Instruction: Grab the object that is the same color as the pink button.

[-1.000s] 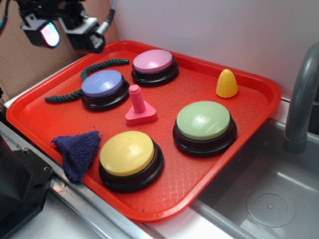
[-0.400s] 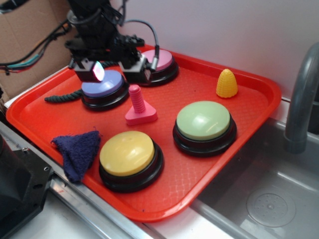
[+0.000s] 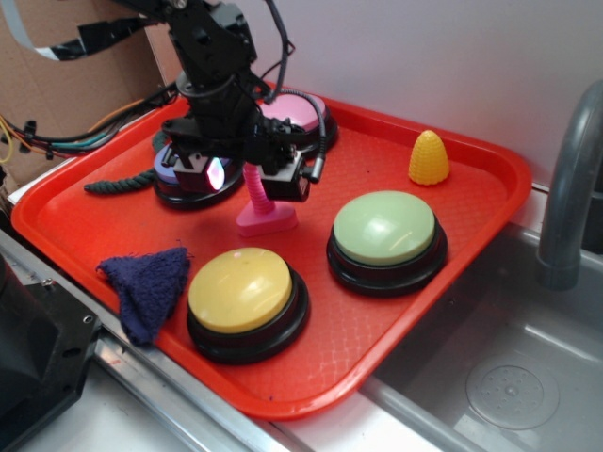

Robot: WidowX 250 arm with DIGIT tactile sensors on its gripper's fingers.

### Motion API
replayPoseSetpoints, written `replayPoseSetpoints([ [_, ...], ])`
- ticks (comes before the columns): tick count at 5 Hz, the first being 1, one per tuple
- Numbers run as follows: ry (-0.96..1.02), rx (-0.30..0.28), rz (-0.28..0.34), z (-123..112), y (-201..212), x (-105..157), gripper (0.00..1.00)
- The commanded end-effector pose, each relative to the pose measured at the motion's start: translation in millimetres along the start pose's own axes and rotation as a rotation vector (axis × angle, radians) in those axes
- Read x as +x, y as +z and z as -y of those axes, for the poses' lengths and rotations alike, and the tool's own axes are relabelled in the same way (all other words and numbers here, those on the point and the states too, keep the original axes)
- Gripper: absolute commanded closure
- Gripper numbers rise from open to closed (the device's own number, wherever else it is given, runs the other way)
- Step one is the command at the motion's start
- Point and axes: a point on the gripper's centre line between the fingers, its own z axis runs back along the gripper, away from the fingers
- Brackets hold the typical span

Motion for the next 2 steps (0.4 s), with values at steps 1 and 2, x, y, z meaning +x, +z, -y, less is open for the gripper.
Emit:
replayPoseSetpoints([
  [1,0.001,-0.035,0.046,3.5,3.2,7.7,1.00],
  [2,0.008,-0.062,0.031,1.2,8.3,10.0,1.00],
])
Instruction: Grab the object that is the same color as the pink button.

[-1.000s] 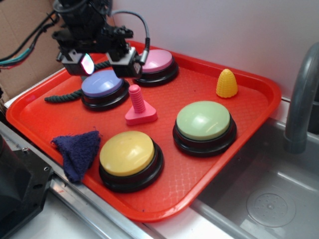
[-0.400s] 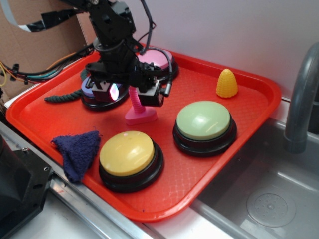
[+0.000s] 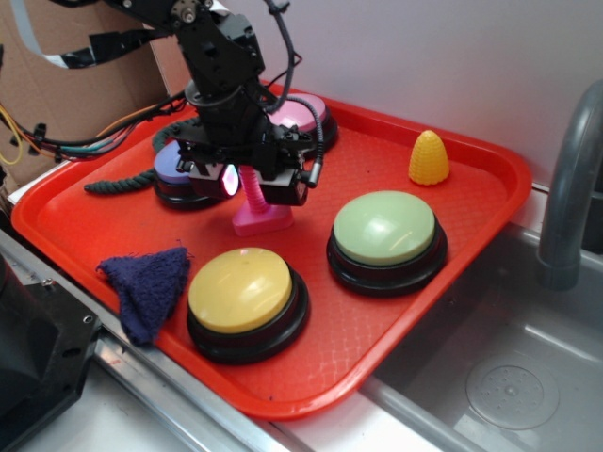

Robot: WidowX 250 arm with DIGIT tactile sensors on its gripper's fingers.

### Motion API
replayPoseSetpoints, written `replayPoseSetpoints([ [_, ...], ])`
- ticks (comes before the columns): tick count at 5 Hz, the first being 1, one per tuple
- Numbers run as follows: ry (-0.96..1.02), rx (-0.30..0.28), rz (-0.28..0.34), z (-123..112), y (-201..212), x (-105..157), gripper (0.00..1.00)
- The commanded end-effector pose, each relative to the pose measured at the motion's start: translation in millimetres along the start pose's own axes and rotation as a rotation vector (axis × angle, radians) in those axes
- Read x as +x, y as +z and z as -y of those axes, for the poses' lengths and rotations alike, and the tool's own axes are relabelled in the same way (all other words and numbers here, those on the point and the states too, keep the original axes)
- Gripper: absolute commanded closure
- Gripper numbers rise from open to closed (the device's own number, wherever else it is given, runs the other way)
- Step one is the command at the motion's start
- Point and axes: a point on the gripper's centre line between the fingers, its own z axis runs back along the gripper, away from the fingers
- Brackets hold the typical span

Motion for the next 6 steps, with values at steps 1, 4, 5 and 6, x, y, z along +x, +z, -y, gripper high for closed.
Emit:
replayPoseSetpoints([
  [1,-0.056,-0.078,0.007,-4,35,17,1.00],
  [4,-0.328,-0.084,-0.090,-29,154,51,1.00],
  [5,-0.341,-0.083,-0.090,-35,169,54,1.00],
  [6,-0.316,-0.123,-0.125,-51,174,58,1.00],
])
